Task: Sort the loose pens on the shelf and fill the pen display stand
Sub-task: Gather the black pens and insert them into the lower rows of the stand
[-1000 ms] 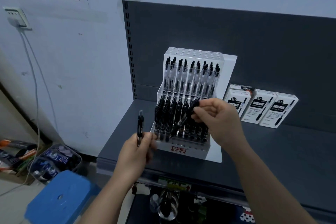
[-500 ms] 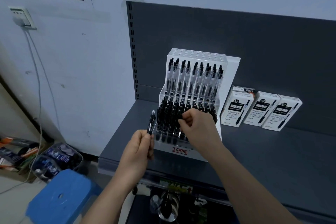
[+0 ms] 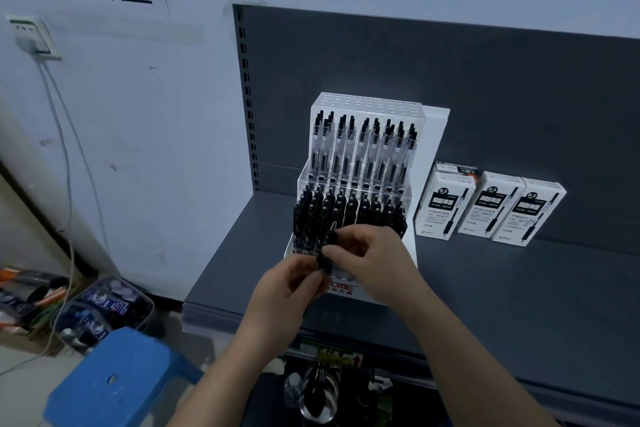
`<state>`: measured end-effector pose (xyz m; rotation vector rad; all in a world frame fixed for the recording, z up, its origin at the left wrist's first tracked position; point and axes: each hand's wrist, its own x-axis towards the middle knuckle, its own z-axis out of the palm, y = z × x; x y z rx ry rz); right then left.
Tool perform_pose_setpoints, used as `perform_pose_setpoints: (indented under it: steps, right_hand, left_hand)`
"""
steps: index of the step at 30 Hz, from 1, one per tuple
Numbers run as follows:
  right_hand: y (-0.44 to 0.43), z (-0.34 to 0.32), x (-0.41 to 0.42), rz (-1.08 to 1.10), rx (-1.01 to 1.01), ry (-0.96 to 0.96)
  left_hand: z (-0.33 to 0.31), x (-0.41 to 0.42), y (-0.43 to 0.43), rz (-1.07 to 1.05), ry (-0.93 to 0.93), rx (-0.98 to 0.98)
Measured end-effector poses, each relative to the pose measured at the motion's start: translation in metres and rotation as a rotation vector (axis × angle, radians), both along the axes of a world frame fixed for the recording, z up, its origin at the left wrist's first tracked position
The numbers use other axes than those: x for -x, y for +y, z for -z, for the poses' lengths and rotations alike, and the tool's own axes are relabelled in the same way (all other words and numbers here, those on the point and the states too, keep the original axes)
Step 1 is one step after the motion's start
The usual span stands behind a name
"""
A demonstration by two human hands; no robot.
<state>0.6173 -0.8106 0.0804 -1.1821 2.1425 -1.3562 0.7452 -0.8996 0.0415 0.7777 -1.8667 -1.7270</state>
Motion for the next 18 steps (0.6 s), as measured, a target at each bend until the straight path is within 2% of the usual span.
perform_pose_setpoints:
  steps: [4,7,10,13,18]
  right_hand:
    - [0.012,-0.010,0.007,0.024,0.049,-0.039]
    - [0.022,-0.018,0.020,0.160,0.188,0.063]
    - [0.025,-0.020,0.027,0.268,0.259,0.244]
    - [0.020,-0.018,0.023,0.262,0.214,0.374]
    - [0.004,-0.006,0.022,0.204,0.026,0.483]
  left_hand:
    - [0.000,0.003,0.003,0.007,-0.109,0.370]
    - [-0.002,-0.001,-0.007,-0.035,-0.213,0.696]
    - [-0.001,-0.003,-0.018,-0.087,-0.323,1.062]
    - [-0.001,-0.004,-0.023,-0.155,-0.346,1.181]
    - [-0.001,-0.006,-0.025,-0.178,-0.324,1.220]
